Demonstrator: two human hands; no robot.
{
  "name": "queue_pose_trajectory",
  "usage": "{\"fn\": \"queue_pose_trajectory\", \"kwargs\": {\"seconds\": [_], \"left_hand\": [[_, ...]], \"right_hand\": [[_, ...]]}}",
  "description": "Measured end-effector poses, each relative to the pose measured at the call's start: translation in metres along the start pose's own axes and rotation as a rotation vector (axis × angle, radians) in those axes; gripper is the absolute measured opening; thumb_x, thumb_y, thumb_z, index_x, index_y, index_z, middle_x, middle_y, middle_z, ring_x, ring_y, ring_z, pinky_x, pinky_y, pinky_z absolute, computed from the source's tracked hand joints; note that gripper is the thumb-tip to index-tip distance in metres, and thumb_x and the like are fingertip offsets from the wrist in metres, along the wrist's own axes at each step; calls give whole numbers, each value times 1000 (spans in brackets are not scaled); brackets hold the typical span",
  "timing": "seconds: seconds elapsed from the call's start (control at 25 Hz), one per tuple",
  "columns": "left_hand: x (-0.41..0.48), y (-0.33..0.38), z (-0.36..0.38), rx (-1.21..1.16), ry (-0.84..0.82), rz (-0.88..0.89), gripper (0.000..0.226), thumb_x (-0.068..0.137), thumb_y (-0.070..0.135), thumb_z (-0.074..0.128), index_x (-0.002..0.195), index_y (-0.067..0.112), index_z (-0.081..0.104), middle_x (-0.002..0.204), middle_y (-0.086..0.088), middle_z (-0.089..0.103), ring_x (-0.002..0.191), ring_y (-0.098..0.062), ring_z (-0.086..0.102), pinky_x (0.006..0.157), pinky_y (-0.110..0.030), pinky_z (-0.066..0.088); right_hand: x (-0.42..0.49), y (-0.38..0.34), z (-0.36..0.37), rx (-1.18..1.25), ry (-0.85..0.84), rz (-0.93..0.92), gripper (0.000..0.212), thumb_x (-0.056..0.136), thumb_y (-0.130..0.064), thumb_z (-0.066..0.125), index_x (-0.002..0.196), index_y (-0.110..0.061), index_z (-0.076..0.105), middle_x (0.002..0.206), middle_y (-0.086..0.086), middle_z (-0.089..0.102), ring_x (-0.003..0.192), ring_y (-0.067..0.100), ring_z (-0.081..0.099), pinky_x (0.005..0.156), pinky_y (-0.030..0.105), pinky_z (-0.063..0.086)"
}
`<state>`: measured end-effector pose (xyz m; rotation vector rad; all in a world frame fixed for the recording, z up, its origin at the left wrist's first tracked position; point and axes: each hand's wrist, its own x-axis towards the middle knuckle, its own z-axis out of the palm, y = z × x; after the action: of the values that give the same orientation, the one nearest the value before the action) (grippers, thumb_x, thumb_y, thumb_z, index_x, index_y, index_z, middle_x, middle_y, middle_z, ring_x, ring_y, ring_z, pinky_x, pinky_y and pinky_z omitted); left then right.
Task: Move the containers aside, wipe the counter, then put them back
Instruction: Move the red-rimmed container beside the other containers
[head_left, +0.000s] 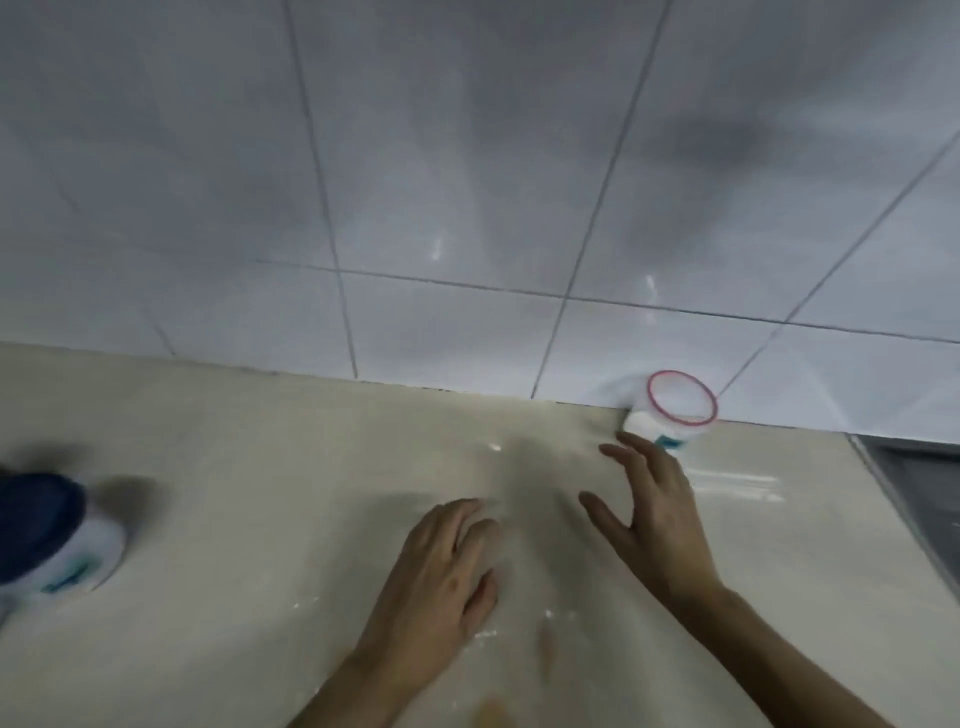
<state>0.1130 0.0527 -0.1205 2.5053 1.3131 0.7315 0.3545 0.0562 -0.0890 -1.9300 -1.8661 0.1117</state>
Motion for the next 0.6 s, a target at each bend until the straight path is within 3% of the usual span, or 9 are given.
{"fn": "queue_pose_trajectory", "kwargs": {"seconds": [0.12, 0.24, 0.4, 0.6], "left_hand": [[59, 38, 49, 59, -150, 23, 44, 87, 40, 43, 124, 18, 54, 135, -6, 51, 125, -23, 47, 108, -31, 38], [90, 54, 93, 144, -258, -49, 46, 90, 42, 38, 129, 19, 48, 141, -5, 44, 130, -24, 38, 113, -35, 30], [100, 59, 108, 183, -217, -68, 38, 88, 37, 41, 115, 17, 58, 120, -4, 55, 112, -24, 47, 102, -35, 40], [87, 42, 81, -111, -168, -16, 25, 93, 24, 47, 109, 12, 62, 113, -3, 59, 107, -18, 53, 95, -21, 40]], "right_hand": [[42, 72, -24, -87, 83, 148, 78, 71, -43, 78, 134, -11, 47, 146, 21, 39, 132, 39, 40, 104, 50, 39], [72, 115, -16, 85, 2, 271, 97, 63, -47, 83, 143, -24, 34, 152, 16, 26, 136, 36, 34, 108, 49, 37], [84, 132, 8, 369, 78, 263, 95, 64, -38, 85, 143, -28, 32, 141, 9, 40, 123, 27, 48, 98, 35, 43], [58, 116, 14, 362, 131, 197, 98, 58, -43, 87, 139, -25, 34, 134, 5, 49, 114, 21, 53, 92, 31, 45]]}}
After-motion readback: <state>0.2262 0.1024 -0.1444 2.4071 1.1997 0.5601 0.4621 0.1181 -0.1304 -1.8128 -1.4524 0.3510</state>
